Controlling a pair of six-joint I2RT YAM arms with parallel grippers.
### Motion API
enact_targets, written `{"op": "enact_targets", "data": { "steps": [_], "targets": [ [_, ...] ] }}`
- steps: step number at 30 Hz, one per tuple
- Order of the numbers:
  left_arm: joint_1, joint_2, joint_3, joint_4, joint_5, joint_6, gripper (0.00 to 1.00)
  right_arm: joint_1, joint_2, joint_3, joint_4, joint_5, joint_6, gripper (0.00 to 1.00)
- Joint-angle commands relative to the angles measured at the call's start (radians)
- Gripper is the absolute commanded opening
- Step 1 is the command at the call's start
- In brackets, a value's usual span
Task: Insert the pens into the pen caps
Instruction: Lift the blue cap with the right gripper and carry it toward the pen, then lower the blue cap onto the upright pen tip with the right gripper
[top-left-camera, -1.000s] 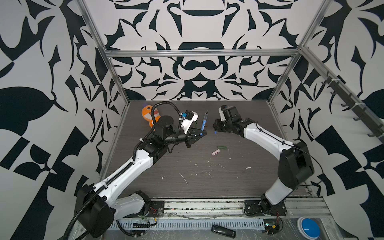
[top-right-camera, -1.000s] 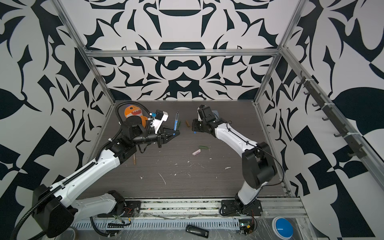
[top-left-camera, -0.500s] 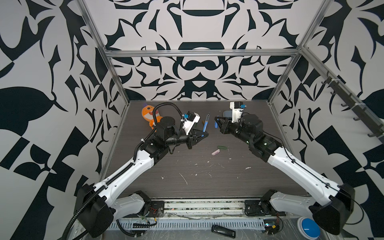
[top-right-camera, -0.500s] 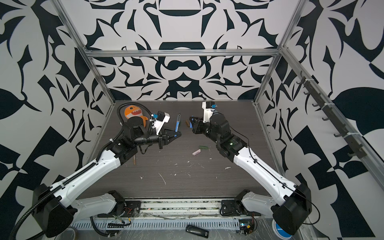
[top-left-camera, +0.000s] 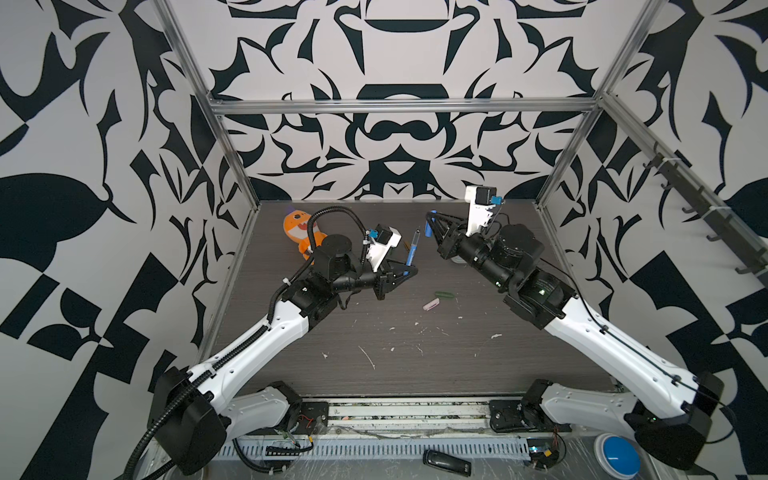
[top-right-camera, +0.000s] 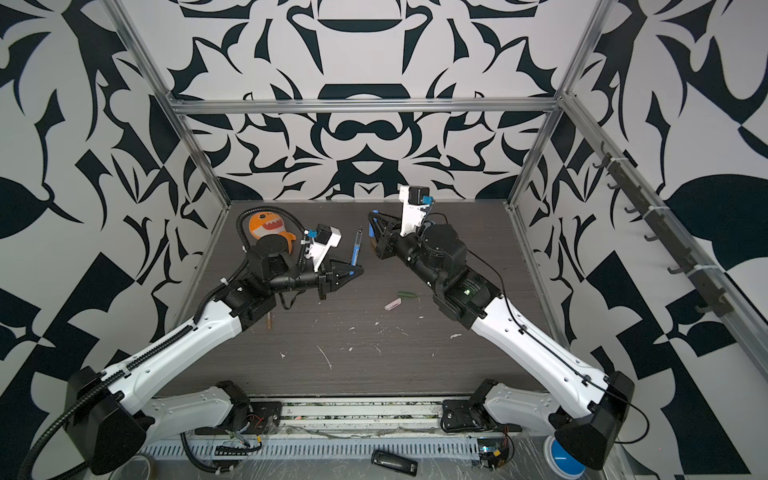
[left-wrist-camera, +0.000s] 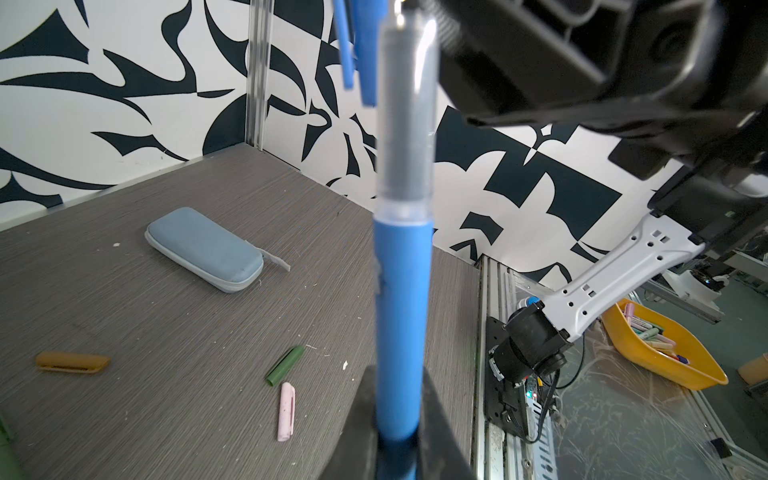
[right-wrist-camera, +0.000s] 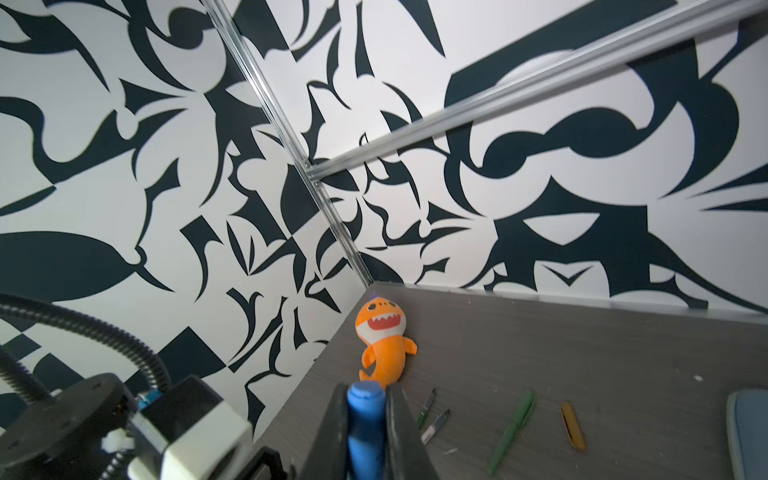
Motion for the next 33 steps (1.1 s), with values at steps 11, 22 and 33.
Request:
{"op": "enact_targets", "data": {
  "steps": [11,22,33],
  "targets": [
    [-0.003,-0.008,-0.005,0.023,0.008,0.014,0.0,0.013,0.051,0.114,0.088,-0.023,-0.01,0.0],
    [-0.005,-0.004,-0.002,0.019,0.012,0.013,0.0,0.016,0.064,0.12,0.085,-0.072,0.017,0.0],
    [-0.007,0.003,-0.002,0.018,0.016,0.011,0.0,0.016,0.053,0.128,0.094,-0.067,0.016,0.0]
  ]
}}
